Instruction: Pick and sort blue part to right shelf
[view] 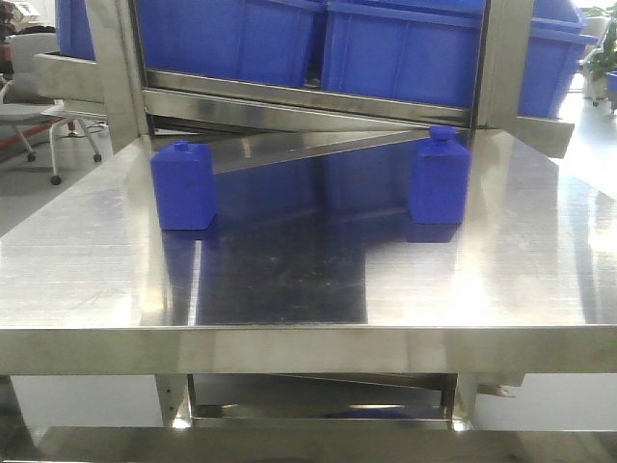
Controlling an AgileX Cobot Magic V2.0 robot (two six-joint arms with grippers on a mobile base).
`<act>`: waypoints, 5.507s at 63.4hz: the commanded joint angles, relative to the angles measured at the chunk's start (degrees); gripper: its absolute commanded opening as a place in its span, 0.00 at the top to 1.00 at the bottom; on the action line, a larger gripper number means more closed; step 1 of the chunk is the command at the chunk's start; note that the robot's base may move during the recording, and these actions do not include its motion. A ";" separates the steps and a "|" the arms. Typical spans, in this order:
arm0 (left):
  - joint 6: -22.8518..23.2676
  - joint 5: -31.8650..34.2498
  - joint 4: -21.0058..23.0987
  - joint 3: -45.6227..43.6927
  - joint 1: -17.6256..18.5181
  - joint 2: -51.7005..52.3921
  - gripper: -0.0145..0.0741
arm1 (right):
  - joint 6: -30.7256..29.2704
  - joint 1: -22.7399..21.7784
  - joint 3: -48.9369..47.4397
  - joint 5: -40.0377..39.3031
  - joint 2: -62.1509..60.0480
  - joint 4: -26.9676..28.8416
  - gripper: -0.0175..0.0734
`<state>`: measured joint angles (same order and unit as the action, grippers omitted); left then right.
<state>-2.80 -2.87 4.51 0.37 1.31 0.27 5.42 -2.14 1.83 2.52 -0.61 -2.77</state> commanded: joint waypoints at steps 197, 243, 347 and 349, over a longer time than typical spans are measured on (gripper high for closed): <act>0.37 5.00 0.09 1.39 0.00 1.40 0.70 | 3.95 6.02 -32.28 10.53 38.21 -5.57 0.27; 0.37 5.00 0.09 1.39 0.00 1.40 0.70 | 16.52 23.15 -73.43 47.65 83.47 -5.51 0.16; 0.37 5.00 0.09 1.39 0.00 1.40 0.70 | 16.36 21.10 -115.10 69.73 121.16 -0.97 0.33; 0.37 5.00 0.09 1.39 0.00 1.40 0.70 | 16.36 21.10 -115.10 69.67 121.16 -0.97 0.34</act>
<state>-2.80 -2.87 4.51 0.37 1.31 0.27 22.43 19.29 -111.36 70.62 124.01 -3.13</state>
